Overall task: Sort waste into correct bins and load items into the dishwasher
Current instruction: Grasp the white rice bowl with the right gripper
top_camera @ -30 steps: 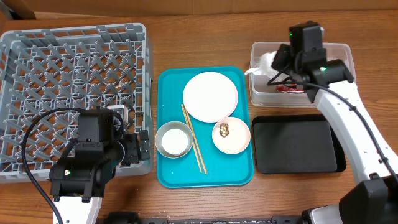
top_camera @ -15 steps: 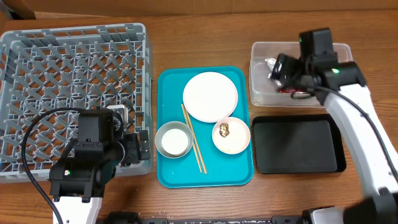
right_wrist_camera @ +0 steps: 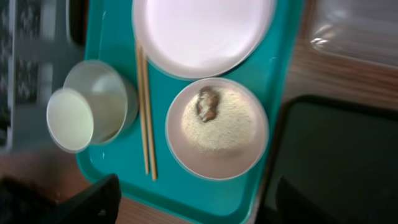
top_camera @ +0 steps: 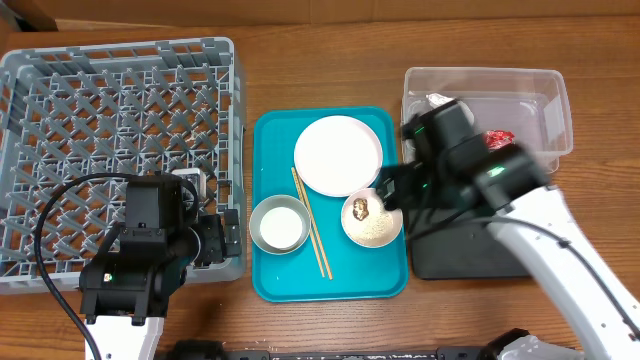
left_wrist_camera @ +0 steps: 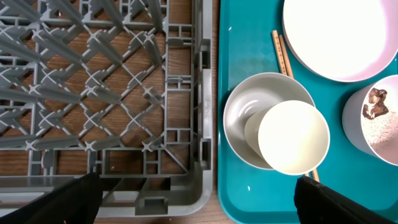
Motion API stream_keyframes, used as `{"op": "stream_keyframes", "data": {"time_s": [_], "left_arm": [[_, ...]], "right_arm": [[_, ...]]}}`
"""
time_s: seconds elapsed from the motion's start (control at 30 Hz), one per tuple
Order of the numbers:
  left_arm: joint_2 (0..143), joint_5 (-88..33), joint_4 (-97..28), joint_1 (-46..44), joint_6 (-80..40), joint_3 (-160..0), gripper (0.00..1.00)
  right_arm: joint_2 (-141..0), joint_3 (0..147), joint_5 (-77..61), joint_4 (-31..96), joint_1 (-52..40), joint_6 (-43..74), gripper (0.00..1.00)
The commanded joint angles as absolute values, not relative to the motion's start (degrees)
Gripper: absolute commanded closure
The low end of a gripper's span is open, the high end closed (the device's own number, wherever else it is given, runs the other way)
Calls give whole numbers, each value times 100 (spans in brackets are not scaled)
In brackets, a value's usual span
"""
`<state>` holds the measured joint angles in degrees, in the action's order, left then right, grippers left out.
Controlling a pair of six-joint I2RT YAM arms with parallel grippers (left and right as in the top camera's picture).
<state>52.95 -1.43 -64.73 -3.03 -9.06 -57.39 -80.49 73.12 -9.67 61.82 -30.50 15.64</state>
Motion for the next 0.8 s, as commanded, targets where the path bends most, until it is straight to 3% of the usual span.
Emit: {"op": "stream_keyframes", "data": {"time_s": [0.0, 0.4, 0.77], "left_arm": [[5277, -108, -6442, -340, -969, -5867, 0], [5277, -108, -6447, -340, -972, -5865, 0], [5277, -108, -6447, -340, -972, -5865, 0]], "right_arm": [[-8112, 6792, -1002, 5741, -3614, 1551, 28], [-9122, 5817, -757, 4029, -4473, 2150, 50], [-9850, 5819, -733, 3706, -4580, 2279, 67]]}}
